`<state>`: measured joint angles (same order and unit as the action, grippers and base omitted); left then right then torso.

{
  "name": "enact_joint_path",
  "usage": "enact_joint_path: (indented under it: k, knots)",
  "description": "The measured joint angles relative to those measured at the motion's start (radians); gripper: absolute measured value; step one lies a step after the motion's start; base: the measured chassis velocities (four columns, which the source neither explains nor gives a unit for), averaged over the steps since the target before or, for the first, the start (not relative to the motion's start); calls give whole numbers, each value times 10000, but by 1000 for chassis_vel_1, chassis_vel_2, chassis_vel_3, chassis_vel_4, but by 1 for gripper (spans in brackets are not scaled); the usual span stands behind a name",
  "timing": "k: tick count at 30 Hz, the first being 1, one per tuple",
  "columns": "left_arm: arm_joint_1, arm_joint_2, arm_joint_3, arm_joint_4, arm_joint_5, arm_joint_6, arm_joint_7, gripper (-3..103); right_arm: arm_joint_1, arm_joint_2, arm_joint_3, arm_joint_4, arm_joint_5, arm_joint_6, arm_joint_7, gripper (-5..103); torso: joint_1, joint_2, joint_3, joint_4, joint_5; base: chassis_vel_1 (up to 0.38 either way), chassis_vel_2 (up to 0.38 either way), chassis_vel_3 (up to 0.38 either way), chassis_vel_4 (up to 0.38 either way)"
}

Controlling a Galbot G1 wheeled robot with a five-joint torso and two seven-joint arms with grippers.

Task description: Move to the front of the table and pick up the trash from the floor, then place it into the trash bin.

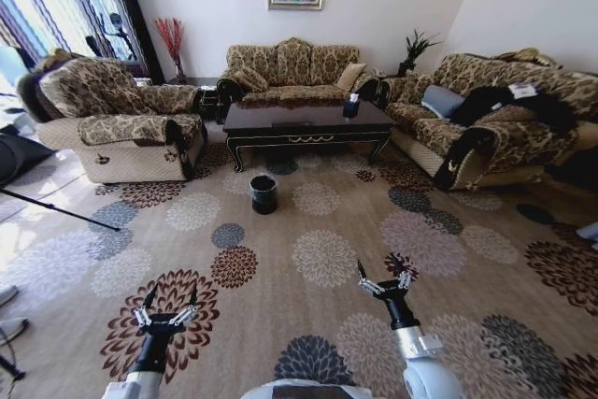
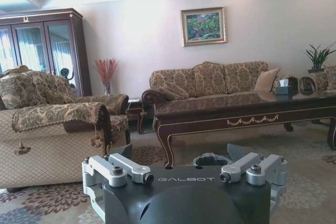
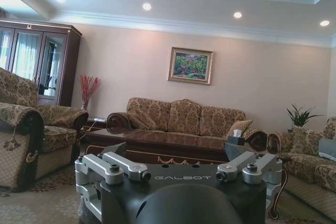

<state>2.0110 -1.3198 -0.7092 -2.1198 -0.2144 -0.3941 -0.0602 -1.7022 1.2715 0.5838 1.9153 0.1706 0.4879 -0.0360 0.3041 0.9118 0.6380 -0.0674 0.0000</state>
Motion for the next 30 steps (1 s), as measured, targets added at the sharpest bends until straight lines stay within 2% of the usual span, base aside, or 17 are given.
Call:
enact_joint_path:
  k: [30]
  knots:
    - [0, 0, 0, 0, 0, 0, 0, 100, 0, 0, 0, 0, 0, 0, 0, 100, 623, 1391, 765, 0, 0, 0, 0, 0, 0]
